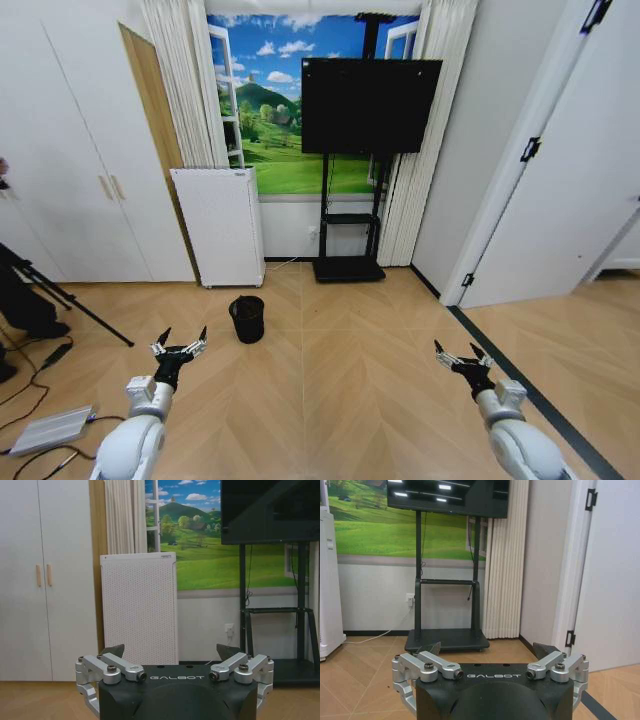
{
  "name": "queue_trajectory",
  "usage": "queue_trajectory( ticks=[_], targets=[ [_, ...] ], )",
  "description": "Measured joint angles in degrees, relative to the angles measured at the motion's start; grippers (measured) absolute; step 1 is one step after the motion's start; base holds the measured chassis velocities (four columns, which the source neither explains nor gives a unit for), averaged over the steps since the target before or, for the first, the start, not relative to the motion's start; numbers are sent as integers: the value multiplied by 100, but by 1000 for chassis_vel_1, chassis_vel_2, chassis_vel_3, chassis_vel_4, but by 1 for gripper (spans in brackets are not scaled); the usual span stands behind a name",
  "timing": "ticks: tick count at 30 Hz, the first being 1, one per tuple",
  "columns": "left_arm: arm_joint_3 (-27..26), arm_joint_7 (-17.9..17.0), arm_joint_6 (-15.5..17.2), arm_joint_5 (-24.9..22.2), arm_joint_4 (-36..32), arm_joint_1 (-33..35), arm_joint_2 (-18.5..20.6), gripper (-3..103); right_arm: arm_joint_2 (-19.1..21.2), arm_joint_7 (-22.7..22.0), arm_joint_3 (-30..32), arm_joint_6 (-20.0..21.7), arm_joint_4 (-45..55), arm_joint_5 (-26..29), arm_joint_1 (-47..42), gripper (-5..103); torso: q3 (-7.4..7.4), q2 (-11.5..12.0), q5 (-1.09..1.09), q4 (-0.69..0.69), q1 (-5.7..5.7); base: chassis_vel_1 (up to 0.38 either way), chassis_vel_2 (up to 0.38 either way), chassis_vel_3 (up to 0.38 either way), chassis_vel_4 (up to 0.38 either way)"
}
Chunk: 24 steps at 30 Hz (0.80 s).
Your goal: Pick up the trash bin and place the garbage on the floor into it.
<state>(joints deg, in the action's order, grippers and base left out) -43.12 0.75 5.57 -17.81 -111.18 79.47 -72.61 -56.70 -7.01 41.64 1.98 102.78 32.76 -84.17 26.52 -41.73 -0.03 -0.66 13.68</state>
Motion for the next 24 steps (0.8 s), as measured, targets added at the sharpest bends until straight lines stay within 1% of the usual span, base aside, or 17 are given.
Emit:
queue_trajectory(
  ticks=[1,2,3,4,5,6,7,8,10,11,13,14,16,17,19,20,24],
  targets=[
    [0,0,0,0,0,0,0,100,0,0,0,0,0,0,0,100,0,0,0,0,0,199,-63,-186,166],
    [0,4,0,0,-2,-1,0,100,-1,-1,0,0,-2,0,-1,100,-1,-1,13,-7,-1,23,-125,-186,45],
    [1,4,-1,0,-2,-1,0,100,0,0,0,0,-1,0,-1,100,-1,-1,6,-5,-1,23,-125,-75,45],
    [1,4,-1,0,-2,-1,0,100,0,0,0,0,-1,0,-1,100,-1,-1,6,-5,-1,23,-125,-75,45],
    [4,5,0,0,0,-1,0,100,0,0,1,0,-1,0,-1,100,2,1,-9,-4,1,0,0,0,0],
    [4,9,0,0,-1,-2,0,100,0,-1,1,0,-1,0,0,100,2,1,0,-4,2,-84,-16,27,16],
    [3,8,-1,0,-1,-3,0,100,0,0,0,0,-2,0,0,100,3,3,12,-1,4,-84,-16,94,-59],
    [3,8,-1,0,-1,-3,0,100,0,0,0,0,-2,0,0,100,3,3,12,-1,4,-84,-16,94,-59],
    [3,8,0,0,0,-3,0,100,1,-1,0,0,-2,0,2,100,4,4,-4,1,9,-70,62,101,-45],
    [3,8,0,0,0,-3,0,100,1,-1,0,0,-2,0,2,100,4,4,-4,1,9,-63,56,101,-47],
    [2,8,0,0,-1,-3,0,100,0,0,0,0,-1,0,3,100,4,5,7,1,9,-31,36,33,-24],
    [2,8,0,0,-1,-3,0,100,0,0,0,0,-1,0,3,100,3,4,-1,-1,7,0,0,0,0],
    [2,8,0,0,0,-3,0,100,0,0,0,0,-1,0,2,100,3,4,-2,-2,7,0,0,0,0],
    [1,8,0,0,-1,-2,0,100,0,0,0,0,-1,0,2,100,2,4,5,-2,4,17,-14,-50,10],
    [0,8,0,0,-1,-2,0,100,0,0,0,0,-1,0,1,100,2,4,5,-2,3,34,-14,-50,19],
    [0,8,0,0,0,-2,0,100,0,0,0,0,-1,0,1,100,2,3,1,-2,3,0,0,0,0],
    [1,8,0,0,-1,-2,0,100,0,0,0,0,-1,0,1,100,2,3,4,-1,3,0,0,0,0]
  ],
)
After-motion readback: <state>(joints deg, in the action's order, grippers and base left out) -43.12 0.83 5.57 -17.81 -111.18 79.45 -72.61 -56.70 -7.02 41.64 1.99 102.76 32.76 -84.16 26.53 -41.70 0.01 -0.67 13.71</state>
